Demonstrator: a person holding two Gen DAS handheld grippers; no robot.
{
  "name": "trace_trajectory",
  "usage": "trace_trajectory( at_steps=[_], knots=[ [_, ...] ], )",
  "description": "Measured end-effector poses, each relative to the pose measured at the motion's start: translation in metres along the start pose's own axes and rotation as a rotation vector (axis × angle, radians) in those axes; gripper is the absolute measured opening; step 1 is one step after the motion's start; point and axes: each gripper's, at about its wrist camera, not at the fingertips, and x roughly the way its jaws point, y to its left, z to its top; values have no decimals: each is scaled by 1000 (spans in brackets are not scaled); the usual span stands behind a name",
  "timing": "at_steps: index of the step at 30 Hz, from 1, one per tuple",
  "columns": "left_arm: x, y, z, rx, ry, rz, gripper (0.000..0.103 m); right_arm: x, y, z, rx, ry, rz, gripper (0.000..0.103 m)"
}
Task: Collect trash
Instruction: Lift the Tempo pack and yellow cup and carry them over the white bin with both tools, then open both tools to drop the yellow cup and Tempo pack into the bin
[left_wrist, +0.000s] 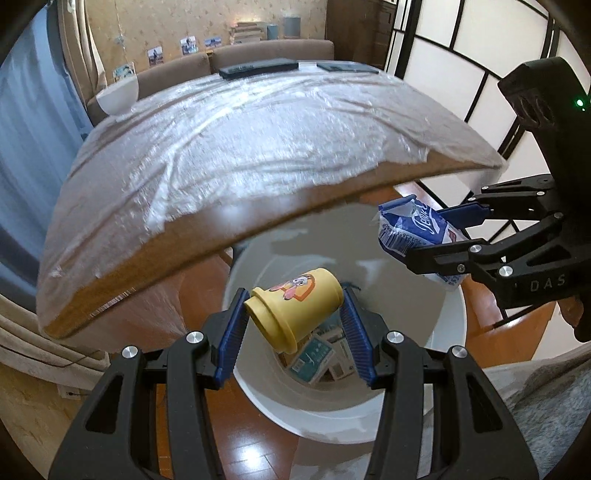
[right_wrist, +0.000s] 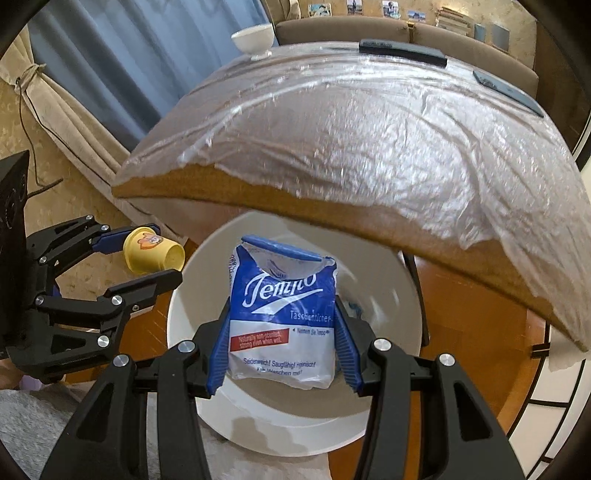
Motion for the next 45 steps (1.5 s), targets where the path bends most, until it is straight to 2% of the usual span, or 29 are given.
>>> trace_trajectory(
  at_steps=[9,26,45],
  knots=[
    [31,-3,-14,8,86,-20,52,24,-6,-12,-2,56,-21,48],
    [79,-9,-19,38,176,-32,52,70,-20,-16,13,113,-35,48],
    [101,-13,-16,68,227,-22,52,91,-32,-20,30,147,-50,48]
  ],
)
